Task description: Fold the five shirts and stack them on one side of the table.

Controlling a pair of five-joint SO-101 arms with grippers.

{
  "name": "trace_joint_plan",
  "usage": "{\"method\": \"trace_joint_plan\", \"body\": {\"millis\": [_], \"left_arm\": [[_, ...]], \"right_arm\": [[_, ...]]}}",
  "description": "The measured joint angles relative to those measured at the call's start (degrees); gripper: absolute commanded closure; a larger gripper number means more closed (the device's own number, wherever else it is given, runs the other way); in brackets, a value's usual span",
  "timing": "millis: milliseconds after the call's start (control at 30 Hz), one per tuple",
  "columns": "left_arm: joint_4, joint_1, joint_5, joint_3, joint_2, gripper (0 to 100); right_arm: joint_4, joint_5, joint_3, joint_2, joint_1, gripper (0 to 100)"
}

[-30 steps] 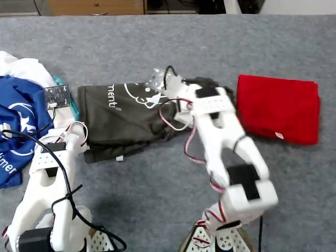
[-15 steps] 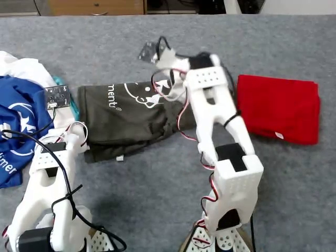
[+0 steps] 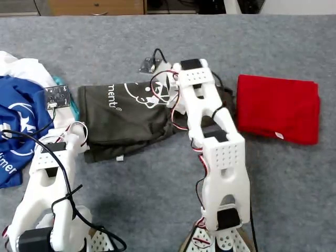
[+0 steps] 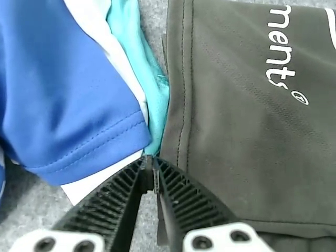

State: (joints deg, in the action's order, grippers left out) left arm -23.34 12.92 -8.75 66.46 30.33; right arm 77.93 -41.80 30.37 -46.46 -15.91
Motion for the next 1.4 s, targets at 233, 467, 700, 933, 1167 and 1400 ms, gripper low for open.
{"method": "trace_joint_plan", "body": {"millis": [233, 467, 700, 933, 1167, 1400], "left_arm": [[0.00, 0.00, 0.00, 0.00, 0.00, 98], [0.00, 0.00, 0.00, 0.00, 0.00, 98], [0.00, 0.00, 0.00, 0.00, 0.00, 98], [0.00, 0.00, 0.00, 0.00, 0.00, 98], [-0.18, 0.00, 0.00, 0.00, 0.00, 98], [-18.81, 1.93, 2.81, -14.33, 2.46, 85]], "right_arm": [[12.48, 0.26, 15.65, 0.09, 0.18, 99.6], [16.35, 2.29, 31.21, 2.55, 4.66, 99.5], [12.75, 2.64, 29.27, -1.67, 10.02, 99.5], [10.20, 2.90, 29.10, -14.33, 10.90, 99.6], [16.97, 12.66, 41.67, -13.71, 11.96, 99.6], [21.71, 21.63, 61.36, -2.90, 17.58, 99.5]]}}
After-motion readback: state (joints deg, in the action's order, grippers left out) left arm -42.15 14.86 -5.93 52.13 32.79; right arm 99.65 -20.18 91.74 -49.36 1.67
